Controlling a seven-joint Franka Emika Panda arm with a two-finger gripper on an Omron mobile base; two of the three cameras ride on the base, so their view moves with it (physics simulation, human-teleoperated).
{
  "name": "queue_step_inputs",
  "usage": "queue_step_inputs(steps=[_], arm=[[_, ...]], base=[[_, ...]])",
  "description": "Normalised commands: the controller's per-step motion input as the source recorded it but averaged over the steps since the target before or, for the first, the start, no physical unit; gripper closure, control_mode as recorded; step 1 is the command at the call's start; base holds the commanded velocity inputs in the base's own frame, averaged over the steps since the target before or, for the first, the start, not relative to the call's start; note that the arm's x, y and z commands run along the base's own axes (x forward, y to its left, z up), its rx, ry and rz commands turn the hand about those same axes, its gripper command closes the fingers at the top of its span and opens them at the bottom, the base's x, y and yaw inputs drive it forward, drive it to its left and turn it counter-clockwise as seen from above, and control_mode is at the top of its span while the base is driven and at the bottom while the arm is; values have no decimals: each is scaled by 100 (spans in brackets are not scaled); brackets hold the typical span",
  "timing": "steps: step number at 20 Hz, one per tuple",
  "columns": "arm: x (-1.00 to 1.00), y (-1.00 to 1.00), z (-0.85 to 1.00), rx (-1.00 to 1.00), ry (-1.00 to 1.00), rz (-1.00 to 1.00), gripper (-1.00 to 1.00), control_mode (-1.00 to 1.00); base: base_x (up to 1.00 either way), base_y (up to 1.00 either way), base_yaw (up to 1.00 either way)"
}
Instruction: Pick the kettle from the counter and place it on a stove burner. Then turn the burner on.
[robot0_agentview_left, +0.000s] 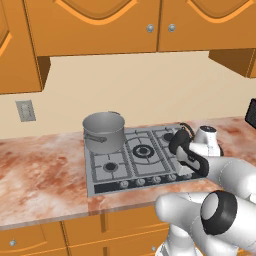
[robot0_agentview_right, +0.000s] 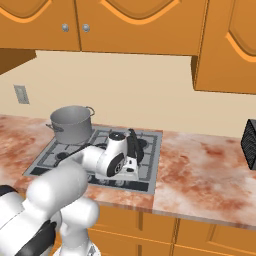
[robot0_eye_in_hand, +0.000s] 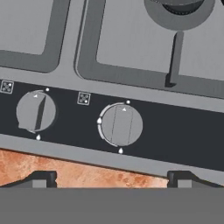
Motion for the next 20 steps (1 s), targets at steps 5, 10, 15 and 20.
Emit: queue_step_inputs(steps=[5,10,15,20], arm=[[11,0,-6,0,0,0,-100,-100],[17,0,-11,0,0,0,-100,-100],[17,0,-13,0,0,0,-100,-100],[6,0,-12,0,0,0,-100,-100]], base=[[0,0,0],[0,0,0],[0,0,0],[0,0,0]])
